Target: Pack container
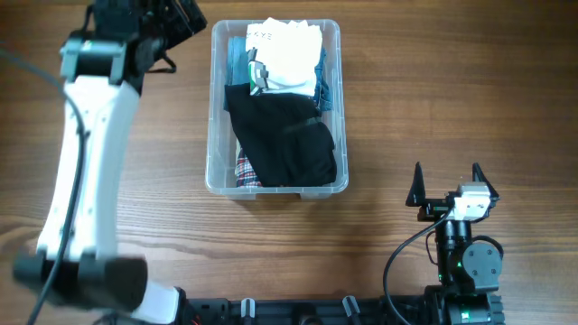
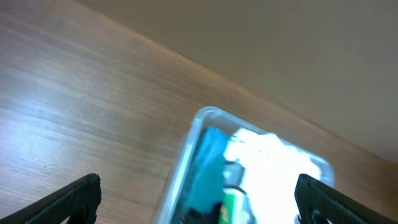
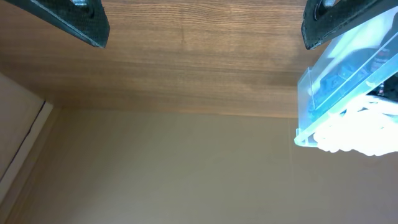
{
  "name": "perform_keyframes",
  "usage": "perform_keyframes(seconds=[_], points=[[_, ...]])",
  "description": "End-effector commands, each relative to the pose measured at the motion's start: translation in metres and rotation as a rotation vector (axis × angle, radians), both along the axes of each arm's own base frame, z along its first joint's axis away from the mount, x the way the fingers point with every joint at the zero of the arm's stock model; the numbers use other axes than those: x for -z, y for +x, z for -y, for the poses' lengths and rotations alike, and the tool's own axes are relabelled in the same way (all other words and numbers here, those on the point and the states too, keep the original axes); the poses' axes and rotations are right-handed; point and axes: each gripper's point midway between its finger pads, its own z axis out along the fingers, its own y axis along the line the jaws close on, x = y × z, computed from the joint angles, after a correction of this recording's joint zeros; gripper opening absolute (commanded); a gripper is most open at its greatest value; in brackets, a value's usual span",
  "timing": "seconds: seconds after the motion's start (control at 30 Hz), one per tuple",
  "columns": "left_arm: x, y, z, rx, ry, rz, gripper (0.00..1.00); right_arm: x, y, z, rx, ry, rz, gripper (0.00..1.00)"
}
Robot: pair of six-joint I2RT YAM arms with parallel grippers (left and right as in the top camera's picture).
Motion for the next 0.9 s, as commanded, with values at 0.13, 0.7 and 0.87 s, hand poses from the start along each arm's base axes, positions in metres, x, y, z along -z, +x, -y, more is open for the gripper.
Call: perform_keyframes(seconds=[0.13, 0.7, 0.87], points=[[-0.122, -0.094, 0.018, 0.07, -0.032, 0.3, 1.0, -0.002, -0.001, -0.002, -0.012, 0.013, 0.013, 1.0], [-0.036, -0.269, -0.027, 0.01, -0.01, 0.419, 1.0, -0.002, -0.001, -0.002, -0.012, 0.013, 0.013, 1.0], [0.043, -0.288, -0.038, -0.049, -0.031, 0.385, 1.0, -0.002, -0.001, -0.002, -0.012, 0.013, 0.013, 1.0]])
